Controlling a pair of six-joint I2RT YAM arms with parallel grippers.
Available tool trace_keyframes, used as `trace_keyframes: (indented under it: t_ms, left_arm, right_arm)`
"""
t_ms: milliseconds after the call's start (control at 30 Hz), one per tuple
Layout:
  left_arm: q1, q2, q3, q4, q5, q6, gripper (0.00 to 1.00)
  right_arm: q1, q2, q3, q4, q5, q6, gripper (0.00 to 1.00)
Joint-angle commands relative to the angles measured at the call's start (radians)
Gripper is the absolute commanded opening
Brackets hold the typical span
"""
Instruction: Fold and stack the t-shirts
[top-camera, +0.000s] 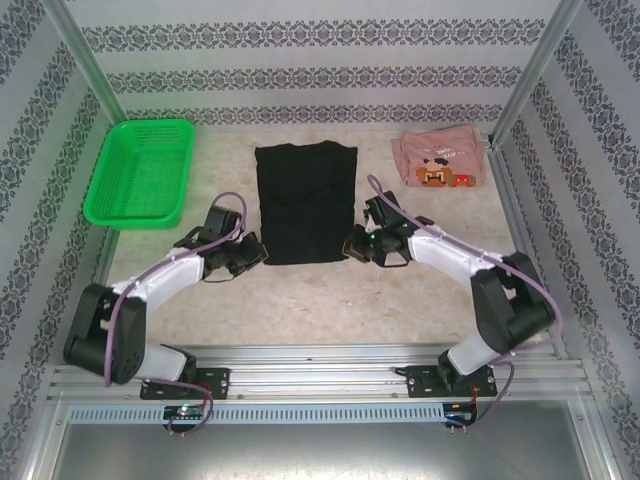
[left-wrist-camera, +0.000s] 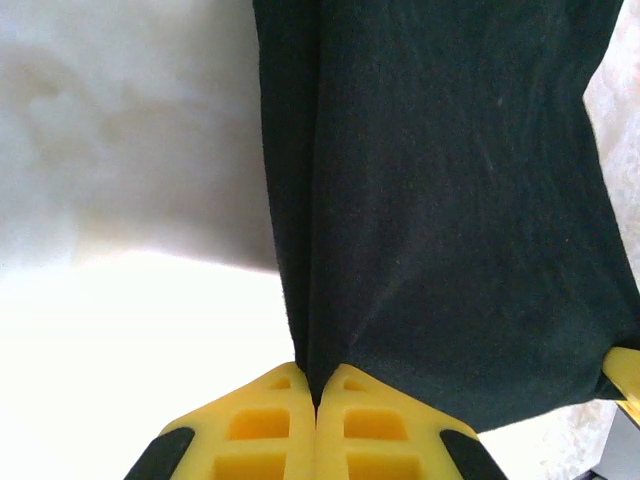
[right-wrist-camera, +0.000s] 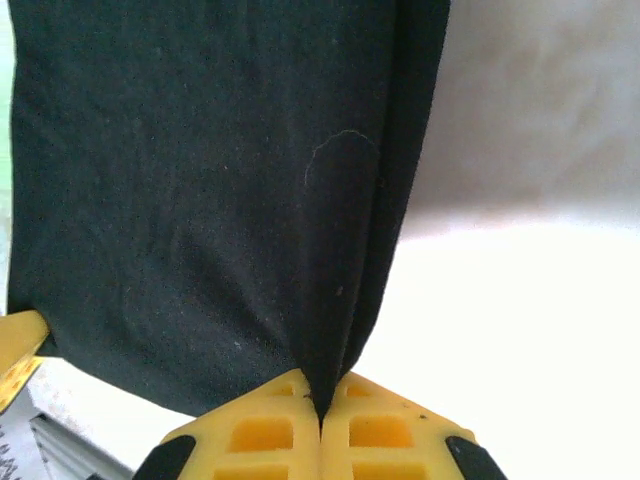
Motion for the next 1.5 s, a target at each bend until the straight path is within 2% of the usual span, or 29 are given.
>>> trace_keyframes:
  t_ms: [0, 267, 367, 433, 733, 967, 1200, 1467]
  left_arm:
    - [-0.013, -0.121, -0.067, -0.101, 0.013, -0.022, 0.00]
    - [-0.039, -0.460, -0.123, -0.314, 0.035, -0.102, 0.00]
    - [-0.040, -0.546, -0.089, -0.432, 0.015, -0.099, 0.00]
    - [-0.040, -0.564, -0.070, -0.448, 0.008, -0.108, 0.00]
    - [-0.032, -0.376, 0.120, -0.350, 0.025, -0.105, 0.00]
    - [0.004, -0.240, 0.229, -0.276, 0.054, -0.088, 0.00]
    - [0.086, -0.143, 0.281, -0.219, 0.083, -0.063, 0.00]
    - [0.132, -0.018, 0.349, -0.171, 0.109, -0.036, 0.00]
  right_arm:
    - [0.070, -0.115, -0.077, -0.037, 0.030, 0.116, 0.00]
    - [0.318, -0.321, -0.154, -0.133, 0.152, 0.325, 0.00]
    - [0.343, -0.397, -0.119, -0.221, 0.199, 0.342, 0.00]
    - [0.337, -0.438, -0.095, -0.252, 0.216, 0.343, 0.00]
    - [0.160, -0.388, 0.112, -0.321, 0.118, 0.185, 0.00]
    - [0.022, -0.233, 0.301, -0.331, 0.005, 0.066, 0.00]
    - [-0.058, -0.079, 0.410, -0.321, -0.045, 0.000, 0.00]
    - [-0.146, 0.041, 0.470, -0.318, -0.088, -0.053, 0.00]
